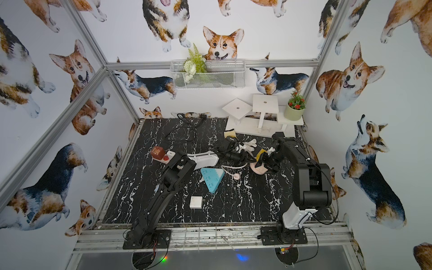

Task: Pull the plug off the socket
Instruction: Remove the plug from the socket.

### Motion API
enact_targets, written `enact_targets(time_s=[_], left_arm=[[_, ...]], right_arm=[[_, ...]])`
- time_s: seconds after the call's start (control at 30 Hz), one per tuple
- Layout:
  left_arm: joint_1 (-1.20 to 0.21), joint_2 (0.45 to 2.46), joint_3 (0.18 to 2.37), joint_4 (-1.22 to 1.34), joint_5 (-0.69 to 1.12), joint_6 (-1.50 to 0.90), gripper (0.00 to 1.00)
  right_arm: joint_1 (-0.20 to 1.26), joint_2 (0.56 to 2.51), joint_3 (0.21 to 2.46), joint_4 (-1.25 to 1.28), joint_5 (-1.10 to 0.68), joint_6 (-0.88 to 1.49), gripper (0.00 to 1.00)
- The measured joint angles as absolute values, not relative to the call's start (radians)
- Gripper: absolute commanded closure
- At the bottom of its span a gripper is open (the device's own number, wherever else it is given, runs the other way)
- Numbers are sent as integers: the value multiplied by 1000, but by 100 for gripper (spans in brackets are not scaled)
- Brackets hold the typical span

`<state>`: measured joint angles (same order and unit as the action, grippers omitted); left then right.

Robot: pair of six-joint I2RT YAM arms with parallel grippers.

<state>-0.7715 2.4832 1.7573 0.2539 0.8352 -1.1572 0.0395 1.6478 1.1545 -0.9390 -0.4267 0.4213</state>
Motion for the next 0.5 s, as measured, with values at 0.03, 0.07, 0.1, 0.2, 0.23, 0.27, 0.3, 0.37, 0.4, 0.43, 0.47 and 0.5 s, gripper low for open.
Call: enact_targets(time_s=[0.03,0.07,0.1,0.2,0.23,0.27,0.3,0.37,0.4,0.43,0.47,0.5], left_arm=[[-772,2487,1753,268,836,-1182,85],[-772,2488,1749,280,835,-1191,96],[-771,2488,1747,279,833,-1190,100],[-772,2477,1763,220,822,-1150,100],[-773,2474,1775,193,814,-1123,100],[-775,2468,1792,158,802,-1089,100],[-778,2462,1801,138,791,-1067,100],[-782,2454,1823,96,775,-1026,100],[-782,2451,1831,80,772,-1013,100],[-782,2449,1837,67,765,-1001,100],[-782,2448,1843,51,761,-991,100],[-782,2448,1846,45,757,-986,100]], right_arm=[[39,1647,1151,-934,-427,421,100],[39,1647,1150,-933,-422,421,100],[39,1647,1150,-933,-420,420,100],[23,1642,1155,-944,-430,415,100],[12,1639,1159,-952,-441,412,100],[-1,1634,1165,-962,-453,411,100],[-13,1630,1171,-973,-465,405,100],[-36,1621,1188,-1005,-487,392,100],[-45,1619,1196,-1016,-498,389,100],[-51,1619,1203,-1026,-507,382,100],[-52,1619,1211,-1033,-509,377,100],[-51,1617,1215,-1036,-505,374,100]])
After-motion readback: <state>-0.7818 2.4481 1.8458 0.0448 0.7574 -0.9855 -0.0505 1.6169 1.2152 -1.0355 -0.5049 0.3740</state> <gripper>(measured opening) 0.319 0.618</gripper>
